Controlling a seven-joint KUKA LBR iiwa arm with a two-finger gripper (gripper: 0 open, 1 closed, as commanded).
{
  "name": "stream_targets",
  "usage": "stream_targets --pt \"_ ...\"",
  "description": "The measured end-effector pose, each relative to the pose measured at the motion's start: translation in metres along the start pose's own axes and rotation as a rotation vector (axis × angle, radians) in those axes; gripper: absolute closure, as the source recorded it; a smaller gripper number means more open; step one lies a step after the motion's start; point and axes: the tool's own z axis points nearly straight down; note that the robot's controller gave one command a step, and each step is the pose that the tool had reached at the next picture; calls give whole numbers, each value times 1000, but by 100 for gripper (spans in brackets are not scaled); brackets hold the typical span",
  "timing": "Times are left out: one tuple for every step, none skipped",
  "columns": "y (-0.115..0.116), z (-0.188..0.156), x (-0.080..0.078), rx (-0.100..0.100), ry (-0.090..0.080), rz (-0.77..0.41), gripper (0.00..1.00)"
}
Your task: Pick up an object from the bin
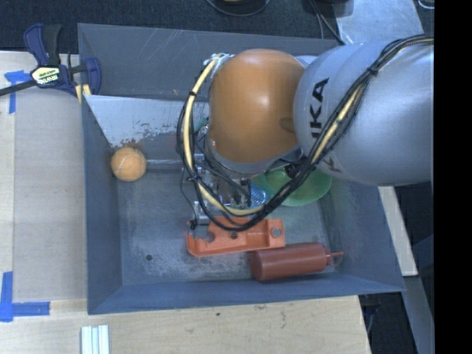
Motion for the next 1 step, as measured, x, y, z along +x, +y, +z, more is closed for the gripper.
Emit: stream_targets --pt "-1 -5 -2 -2 -8 5 0"
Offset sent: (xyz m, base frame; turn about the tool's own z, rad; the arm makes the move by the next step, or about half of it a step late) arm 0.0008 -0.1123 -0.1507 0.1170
